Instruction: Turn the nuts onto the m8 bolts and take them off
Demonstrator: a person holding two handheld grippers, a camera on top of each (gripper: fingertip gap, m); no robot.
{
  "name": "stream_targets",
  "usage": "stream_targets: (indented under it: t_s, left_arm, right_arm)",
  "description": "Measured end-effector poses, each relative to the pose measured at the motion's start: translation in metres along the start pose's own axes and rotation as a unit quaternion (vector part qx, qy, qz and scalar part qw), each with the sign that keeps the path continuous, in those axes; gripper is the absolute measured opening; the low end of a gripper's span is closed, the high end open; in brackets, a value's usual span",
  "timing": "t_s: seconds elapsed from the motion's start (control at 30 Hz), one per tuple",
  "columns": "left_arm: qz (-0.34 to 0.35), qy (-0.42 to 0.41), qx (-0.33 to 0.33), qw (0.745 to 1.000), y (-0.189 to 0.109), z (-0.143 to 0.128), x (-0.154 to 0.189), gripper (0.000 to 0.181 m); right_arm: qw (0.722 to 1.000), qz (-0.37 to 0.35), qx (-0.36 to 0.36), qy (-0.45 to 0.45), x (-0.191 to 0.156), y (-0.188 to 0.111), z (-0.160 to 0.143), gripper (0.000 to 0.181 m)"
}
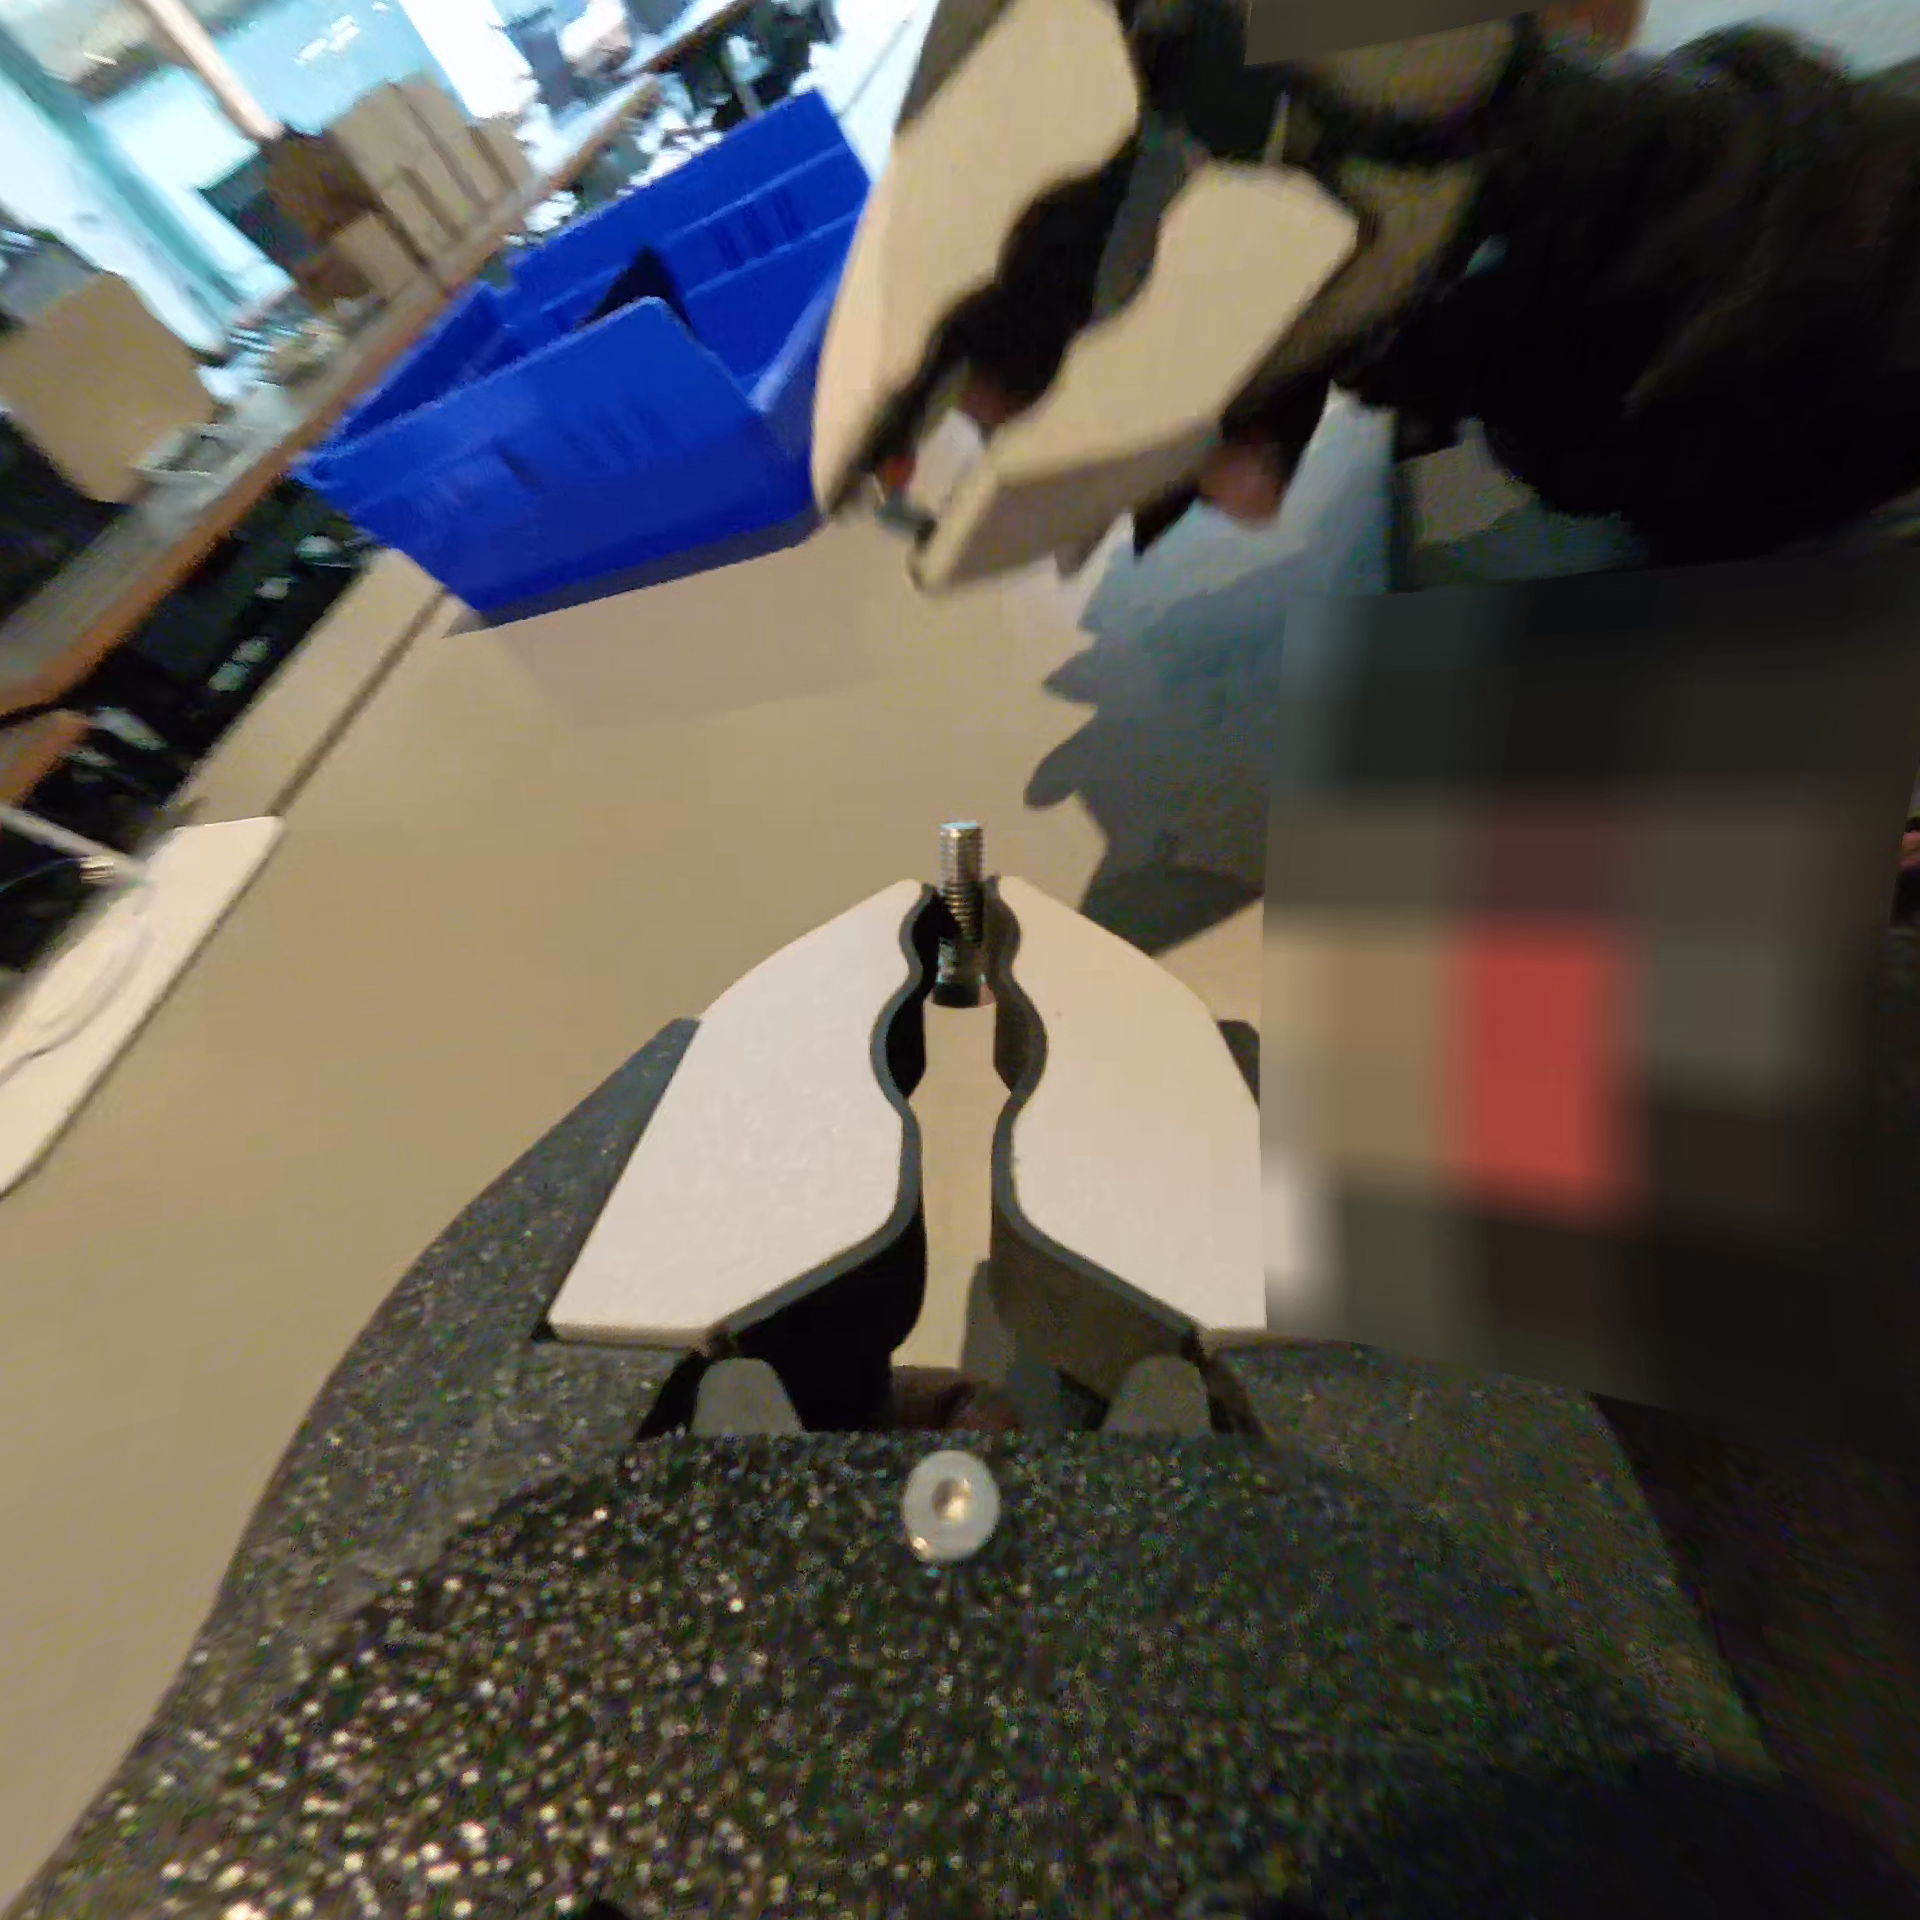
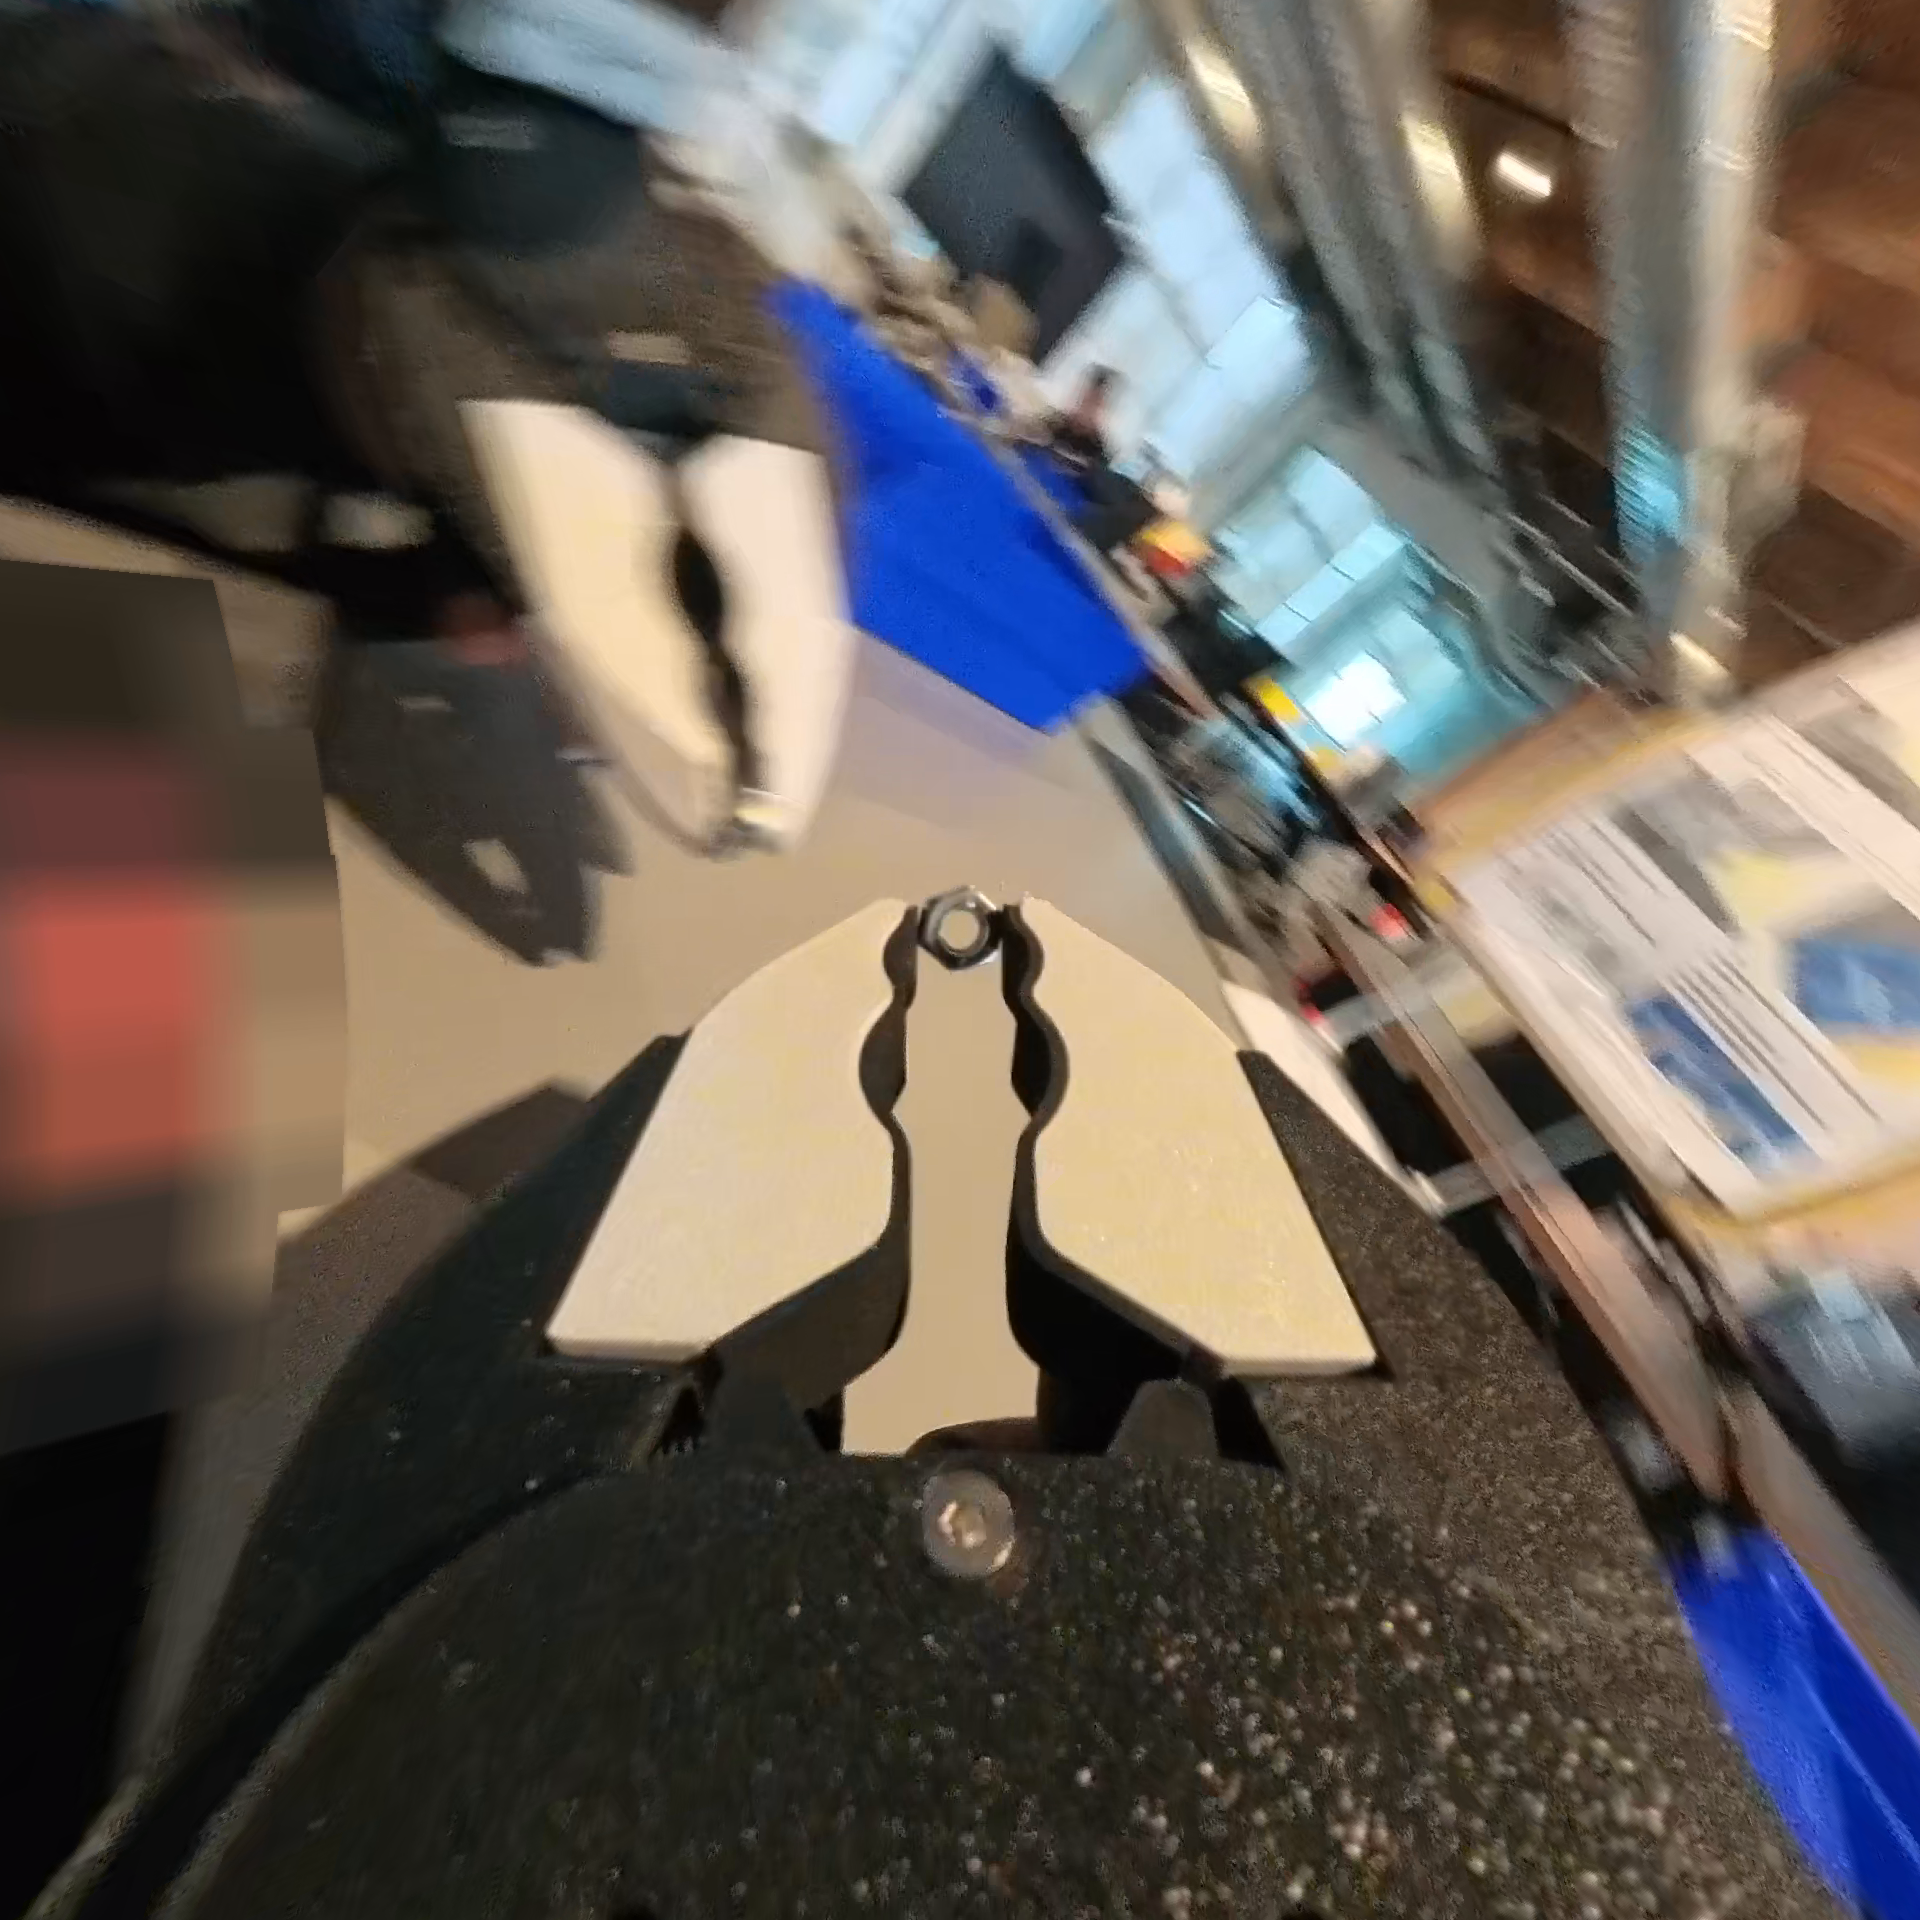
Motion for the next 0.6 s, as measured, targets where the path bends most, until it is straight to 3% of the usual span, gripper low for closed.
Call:
stream_targets:
  t_s: [0.1,0.2,0.33,0.47,0.6]
  left_arm:
    - [0.053,0.025,-0.02,0.998,0.005,-0.002,-0.002,0.007]
    - [0.08,0.016,-0.011,0.997,0.009,-0.004,-0.003,0.007]
    - [0.08,-0.002,-0.01,0.997,0.014,-0.009,-0.004,0.007]
    - [0.078,-0.005,-0.014,0.997,0.018,-0.011,-0.004,0.007]
    - [0.076,-0.004,-0.017,0.997,0.021,-0.012,-0.005,0.007]
  right_arm:
    - [0.99,-0.123,-0.028,0.068,0.054,-0.027,-0.005,0.015]
    - [0.943,-0.255,-0.041,0.21,0.127,-0.074,-0.024,0.015]
    - [0.864,-0.296,-0.086,0.399,0.208,-0.118,-0.067,0.015]
    - [0.815,-0.316,-0.244,0.42,0.246,-0.122,-0.113,0.016]
    - [0.789,-0.291,-0.323,0.433,0.257,-0.117,-0.136,0.016]
Point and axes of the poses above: each gripper's, where its closed fingertips meet, y out along the fingers, z out of its top, x = y × z across the jaws, the point moved 10 cm from there along -y, back along the fingers, and after that the axes turned 12 degrees about y, right-handed, at the moved point
